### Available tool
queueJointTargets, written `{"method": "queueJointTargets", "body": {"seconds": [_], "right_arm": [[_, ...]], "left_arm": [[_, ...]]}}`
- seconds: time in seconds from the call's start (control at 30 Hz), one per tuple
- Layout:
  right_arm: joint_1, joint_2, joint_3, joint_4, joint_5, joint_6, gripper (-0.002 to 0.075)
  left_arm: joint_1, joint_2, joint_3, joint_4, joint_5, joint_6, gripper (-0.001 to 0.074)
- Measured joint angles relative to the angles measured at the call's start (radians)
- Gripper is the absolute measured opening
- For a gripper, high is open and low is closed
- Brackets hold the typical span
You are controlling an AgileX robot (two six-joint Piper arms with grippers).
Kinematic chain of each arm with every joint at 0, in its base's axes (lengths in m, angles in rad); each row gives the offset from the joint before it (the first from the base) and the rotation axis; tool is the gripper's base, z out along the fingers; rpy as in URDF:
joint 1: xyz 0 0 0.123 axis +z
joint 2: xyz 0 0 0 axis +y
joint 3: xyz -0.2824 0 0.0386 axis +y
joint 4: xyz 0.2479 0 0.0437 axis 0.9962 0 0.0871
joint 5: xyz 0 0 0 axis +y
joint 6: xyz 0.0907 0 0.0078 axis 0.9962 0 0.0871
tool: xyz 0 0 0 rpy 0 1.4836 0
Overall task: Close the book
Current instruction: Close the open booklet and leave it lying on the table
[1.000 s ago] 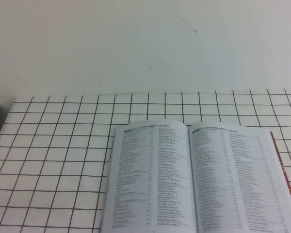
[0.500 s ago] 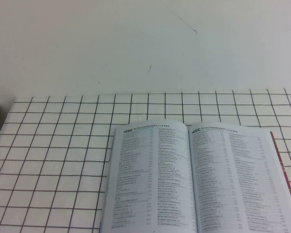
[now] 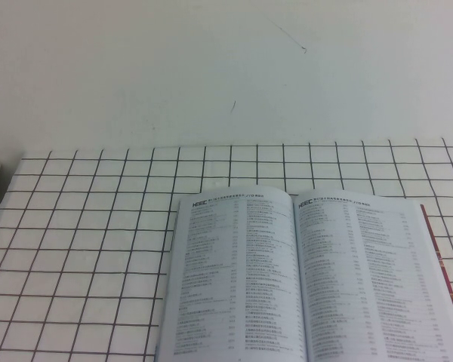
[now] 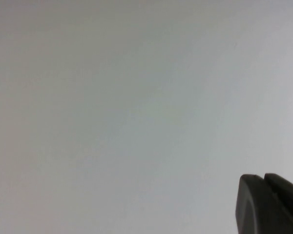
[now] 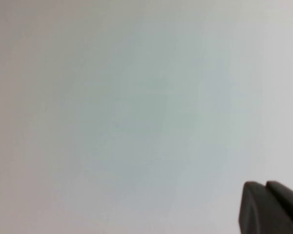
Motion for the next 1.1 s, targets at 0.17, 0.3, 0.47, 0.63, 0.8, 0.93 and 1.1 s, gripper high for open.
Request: {"method": "queueJointTargets", "body": {"seconds": [0.17,0.3,0.47,0.63,0.8,0.93,1.1], "right_arm": [[0.0,0.133,0.002,0.0,0.275,0.025,-0.0003],[0.0,0.194,0.004,-0.011,0.41,-0.011,-0.0003],[0.0,0.24,0.004,0.032,0.504,-0.017,-0.0003],[0.0,0.329,0.025,0.093,0.596,-0.018,-0.0003],[0.0,0.469,0.035,0.246,0.689,-0.172,-0.0003],[0.0,0.599,0.027,0.503,0.728,-0.486,-0.0003],[0.0,0.777,-0.037,0.811,0.808,-0.864,-0.0003]], "left_arm": [[0.0,0.075,0.0,-0.006,0.363,-0.044,-0.0004],[0.0,0.14,0.0,-0.038,0.648,-0.051,-0.0004],[0.0,0.177,0.0,-0.046,0.851,-0.048,-0.0004],[0.0,0.18,0.021,-0.107,0.872,-0.048,-0.0004],[0.0,0.199,0.089,-0.24,0.876,-0.048,-0.0004],[0.0,0.263,0.119,-0.383,0.876,-0.035,-0.0004],[0.0,0.393,0.12,-0.621,0.812,0.214,-0.0004]]}}
